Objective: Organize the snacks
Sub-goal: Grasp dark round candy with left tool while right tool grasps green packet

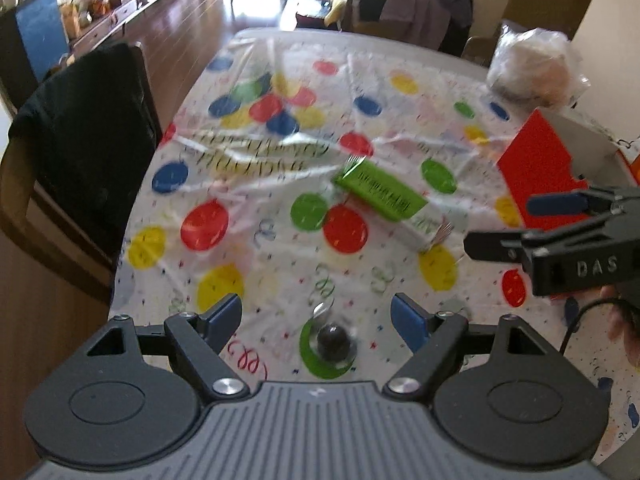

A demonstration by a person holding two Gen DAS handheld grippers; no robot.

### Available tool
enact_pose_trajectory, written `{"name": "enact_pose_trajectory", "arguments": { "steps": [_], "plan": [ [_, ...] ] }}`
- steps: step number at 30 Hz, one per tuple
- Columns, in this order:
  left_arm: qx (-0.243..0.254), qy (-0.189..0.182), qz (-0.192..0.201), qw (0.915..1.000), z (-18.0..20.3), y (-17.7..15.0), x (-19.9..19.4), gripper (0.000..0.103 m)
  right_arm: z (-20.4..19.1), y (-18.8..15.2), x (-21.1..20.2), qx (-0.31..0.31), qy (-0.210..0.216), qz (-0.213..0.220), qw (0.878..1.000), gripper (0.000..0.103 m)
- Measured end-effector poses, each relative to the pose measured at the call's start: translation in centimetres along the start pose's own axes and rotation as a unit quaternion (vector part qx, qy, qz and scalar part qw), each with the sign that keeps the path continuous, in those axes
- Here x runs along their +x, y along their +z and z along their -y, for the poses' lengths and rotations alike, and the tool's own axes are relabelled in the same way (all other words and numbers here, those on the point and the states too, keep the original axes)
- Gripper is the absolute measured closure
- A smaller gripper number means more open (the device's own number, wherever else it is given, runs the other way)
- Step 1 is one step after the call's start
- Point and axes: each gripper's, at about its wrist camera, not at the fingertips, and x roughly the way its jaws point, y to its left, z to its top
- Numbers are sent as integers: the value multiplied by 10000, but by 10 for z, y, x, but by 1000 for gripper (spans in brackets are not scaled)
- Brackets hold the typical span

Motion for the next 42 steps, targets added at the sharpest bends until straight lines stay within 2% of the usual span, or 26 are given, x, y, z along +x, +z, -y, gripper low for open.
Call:
{"name": "enact_pose_trajectory", "arguments": {
  "steps": [10, 16, 19, 20, 22, 26, 28, 31, 35, 36, 42],
  "plan": [
    [-82, 55, -384, 9992, 4, -11, 31, 21, -9, 17, 56, -580, -197, -406, 9973, 1],
    [-25, 59, -434, 9990, 8, -13, 41, 22, -12, 27, 76, -749, -169, -509, 9957, 9],
    [24, 47, -447, 9990, 12, -15, 43, 23, -11, 30, 84, -781, -113, -569, 9953, 16],
    [56, 57, -447, 9990, 13, -16, 43, 25, -11, 31, 87, -792, -96, -589, 9951, 18],
    [120, 47, -496, 9987, 16, -17, 45, 39, -12, 32, 90, -812, -62, -610, 9948, 21],
    [221, 118, -516, 9984, 20, -20, 47, 48, -13, 32, 96, -847, -5, -664, 9942, 29],
    [285, 147, -538, 9980, 22, -21, 48, 60, -14, 32, 97, -894, 17, -674, 9937, 31],
    [317, 126, -558, 9979, 24, -22, 49, 70, -16, 31, 97, -972, 14, -645, 9932, 41],
    [339, 143, -527, 9979, 24, -23, 48, 72, -17, 31, 95, -988, 15, -614, 9932, 57],
    [348, 126, -504, 9980, 24, -23, 47, 78, -17, 31, 94, -982, 26, -609, 9933, 58],
    [325, 140, -481, 9982, 24, -25, 45, 78, -17, 26, 85, -820, 33, -549, 9951, 62]
  ]
}}
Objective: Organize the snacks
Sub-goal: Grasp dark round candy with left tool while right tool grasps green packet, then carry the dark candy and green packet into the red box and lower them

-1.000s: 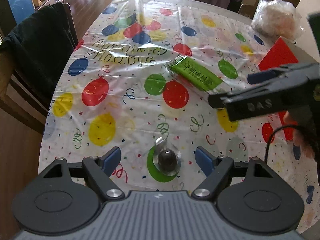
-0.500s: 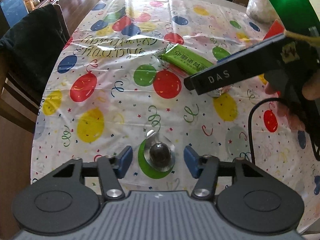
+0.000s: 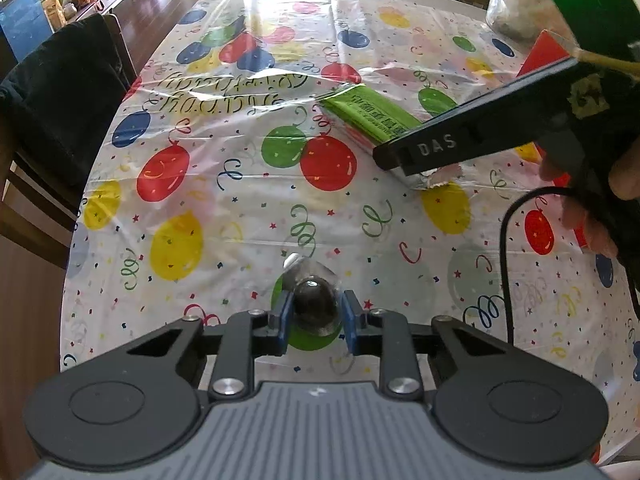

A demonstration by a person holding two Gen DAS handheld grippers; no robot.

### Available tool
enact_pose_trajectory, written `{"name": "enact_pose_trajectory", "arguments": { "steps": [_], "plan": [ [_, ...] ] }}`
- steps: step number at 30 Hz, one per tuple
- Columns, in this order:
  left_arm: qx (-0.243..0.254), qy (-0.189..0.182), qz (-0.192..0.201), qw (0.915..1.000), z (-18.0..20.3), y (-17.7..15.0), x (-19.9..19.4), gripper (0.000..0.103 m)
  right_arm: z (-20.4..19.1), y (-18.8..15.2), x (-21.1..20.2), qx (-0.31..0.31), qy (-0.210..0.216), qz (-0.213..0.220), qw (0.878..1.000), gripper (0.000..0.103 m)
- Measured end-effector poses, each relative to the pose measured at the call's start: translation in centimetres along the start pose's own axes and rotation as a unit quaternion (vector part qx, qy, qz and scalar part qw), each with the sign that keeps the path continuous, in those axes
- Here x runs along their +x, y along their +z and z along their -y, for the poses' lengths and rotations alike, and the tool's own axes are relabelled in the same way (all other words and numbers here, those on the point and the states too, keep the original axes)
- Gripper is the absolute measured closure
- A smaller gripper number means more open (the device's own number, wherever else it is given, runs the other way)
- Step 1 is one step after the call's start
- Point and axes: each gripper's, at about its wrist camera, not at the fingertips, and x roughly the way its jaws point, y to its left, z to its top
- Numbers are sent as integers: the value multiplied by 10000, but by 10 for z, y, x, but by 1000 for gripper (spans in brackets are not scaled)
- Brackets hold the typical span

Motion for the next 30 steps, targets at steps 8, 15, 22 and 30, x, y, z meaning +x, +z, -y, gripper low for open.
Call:
{"name": "enact_pose_trajectory", "arguments": {
  "steps": [8, 15, 22, 30],
  "plan": [
    [-85, -66, 51, 9999, -4, -2, -6, 79, 1, -20, -22, 348, 19, 85, 9994, 62],
    [-123, -113, 99, 9998, -7, -4, -10, 79, 0, -42, -45, 614, -27, 166, 9980, 62],
    [-99, -140, 107, 9998, -8, -7, -17, 79, 0, -62, -70, 863, -86, 248, 9959, 62],
    [-124, -215, 151, 9996, -4, -1, -33, 79, 5, -80, -104, 1099, -194, 452, 9927, 62]
  ]
}}
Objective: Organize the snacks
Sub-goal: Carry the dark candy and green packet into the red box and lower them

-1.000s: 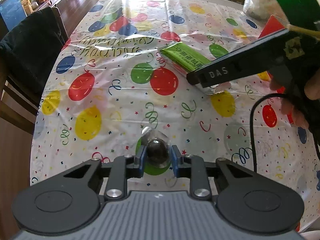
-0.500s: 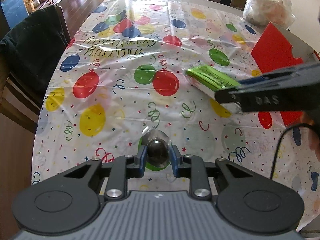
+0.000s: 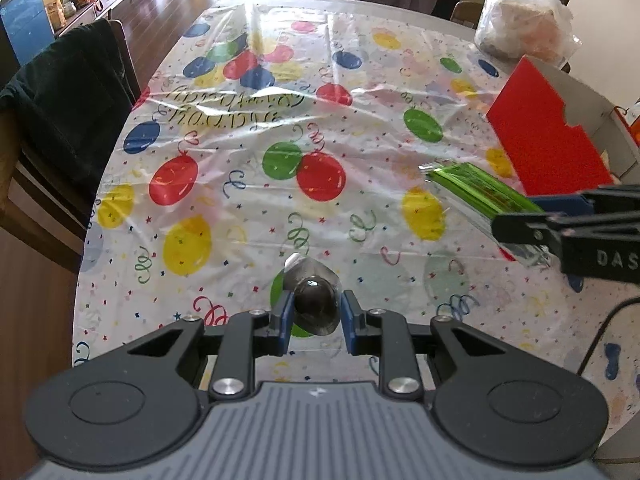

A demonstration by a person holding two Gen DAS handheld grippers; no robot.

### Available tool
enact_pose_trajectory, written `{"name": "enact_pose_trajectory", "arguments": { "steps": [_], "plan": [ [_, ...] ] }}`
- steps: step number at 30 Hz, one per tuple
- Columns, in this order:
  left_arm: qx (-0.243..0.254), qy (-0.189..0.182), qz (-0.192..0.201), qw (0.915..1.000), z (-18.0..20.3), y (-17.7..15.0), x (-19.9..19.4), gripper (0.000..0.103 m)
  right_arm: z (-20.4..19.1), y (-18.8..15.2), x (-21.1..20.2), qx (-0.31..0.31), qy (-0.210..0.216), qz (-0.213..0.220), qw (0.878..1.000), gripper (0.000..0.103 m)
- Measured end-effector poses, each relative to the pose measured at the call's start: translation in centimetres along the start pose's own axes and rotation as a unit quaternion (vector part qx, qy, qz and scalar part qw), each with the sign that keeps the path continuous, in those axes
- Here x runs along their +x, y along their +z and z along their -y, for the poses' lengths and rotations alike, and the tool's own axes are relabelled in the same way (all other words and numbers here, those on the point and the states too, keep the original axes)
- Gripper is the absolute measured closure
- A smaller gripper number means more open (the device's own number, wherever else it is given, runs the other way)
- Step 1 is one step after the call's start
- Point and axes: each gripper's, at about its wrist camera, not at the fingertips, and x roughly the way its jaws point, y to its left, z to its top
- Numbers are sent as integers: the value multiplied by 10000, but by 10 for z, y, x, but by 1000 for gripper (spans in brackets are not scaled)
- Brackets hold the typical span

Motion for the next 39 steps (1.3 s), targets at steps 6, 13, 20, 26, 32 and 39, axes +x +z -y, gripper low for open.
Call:
{"name": "enact_pose_trajectory", "arguments": {
  "steps": [6, 13, 20, 26, 32, 39],
  "plan": [
    [60, -38, 124, 9999, 14, 12, -16, 79, 15, -3, -31, 173, -153, 266, 9994, 62],
    [157, -151, 287, 9994, 41, 36, -32, 79, 48, -1, -65, 554, -299, 652, 9959, 62],
    [449, -347, 593, 9966, 85, 67, -44, 79, 88, -1, -96, 804, -577, 969, 9904, 62],
    [727, -508, 720, 9935, 132, 86, -44, 79, 128, -6, -116, 1004, -828, 1111, 9852, 62],
    [1023, -669, 729, 9898, 183, 98, -38, 79, 166, -15, -126, 1179, -987, 1149, 9814, 62],
    [1281, -743, 631, 9870, 233, 114, -23, 79, 210, -24, -130, 1354, -1115, 1105, 9783, 62]
  ]
}}
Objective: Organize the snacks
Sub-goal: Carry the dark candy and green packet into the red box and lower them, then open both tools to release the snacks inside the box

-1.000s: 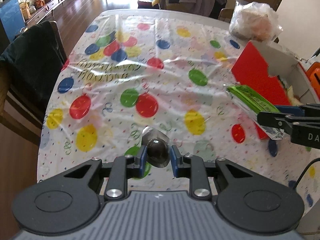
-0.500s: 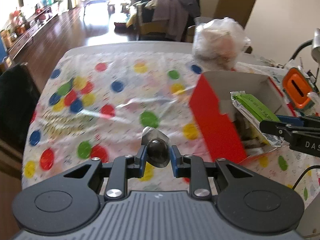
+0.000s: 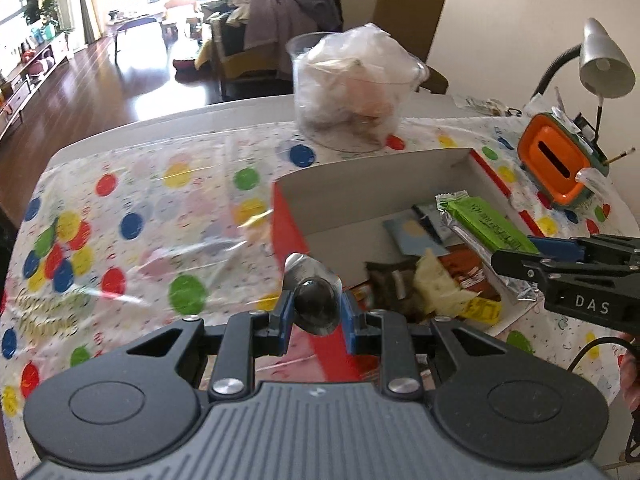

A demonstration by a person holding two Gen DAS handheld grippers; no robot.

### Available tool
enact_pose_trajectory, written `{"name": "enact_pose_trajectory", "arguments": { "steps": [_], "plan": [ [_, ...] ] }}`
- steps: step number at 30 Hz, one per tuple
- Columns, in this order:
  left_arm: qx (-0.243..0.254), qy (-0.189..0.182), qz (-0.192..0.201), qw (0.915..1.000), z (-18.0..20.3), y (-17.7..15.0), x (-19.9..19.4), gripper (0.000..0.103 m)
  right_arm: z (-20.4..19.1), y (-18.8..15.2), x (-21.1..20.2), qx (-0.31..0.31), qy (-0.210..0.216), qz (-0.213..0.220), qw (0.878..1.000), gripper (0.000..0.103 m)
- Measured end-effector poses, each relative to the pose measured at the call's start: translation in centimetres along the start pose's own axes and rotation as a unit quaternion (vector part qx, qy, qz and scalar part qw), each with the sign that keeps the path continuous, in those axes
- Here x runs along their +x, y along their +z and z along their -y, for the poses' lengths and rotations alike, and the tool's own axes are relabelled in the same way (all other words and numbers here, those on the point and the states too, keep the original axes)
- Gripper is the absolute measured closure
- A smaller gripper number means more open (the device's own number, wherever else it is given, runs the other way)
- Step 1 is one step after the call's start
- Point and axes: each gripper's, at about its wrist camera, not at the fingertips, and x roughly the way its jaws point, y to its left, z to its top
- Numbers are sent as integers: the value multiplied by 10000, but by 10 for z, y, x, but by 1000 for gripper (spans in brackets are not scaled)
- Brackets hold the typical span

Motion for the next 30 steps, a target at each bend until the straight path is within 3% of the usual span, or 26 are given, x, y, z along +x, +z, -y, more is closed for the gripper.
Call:
{"name": "enact_pose_trajectory", "arguments": {
  "steps": [9, 14, 30],
  "plan": [
    [89, -83, -366, 9993, 39, 18, 44, 79, 44, 4, 21, 90, -124, -194, 9997, 62],
    [186, 51, -493, 9986, 55, 26, 67, 79, 59, 6, 41, 55, -92, -402, 9991, 62],
    [131, 456, -894, 9949, 68, 43, 108, 78, 50, 0, 80, -548, 59, -894, 9945, 61]
  ]
}}
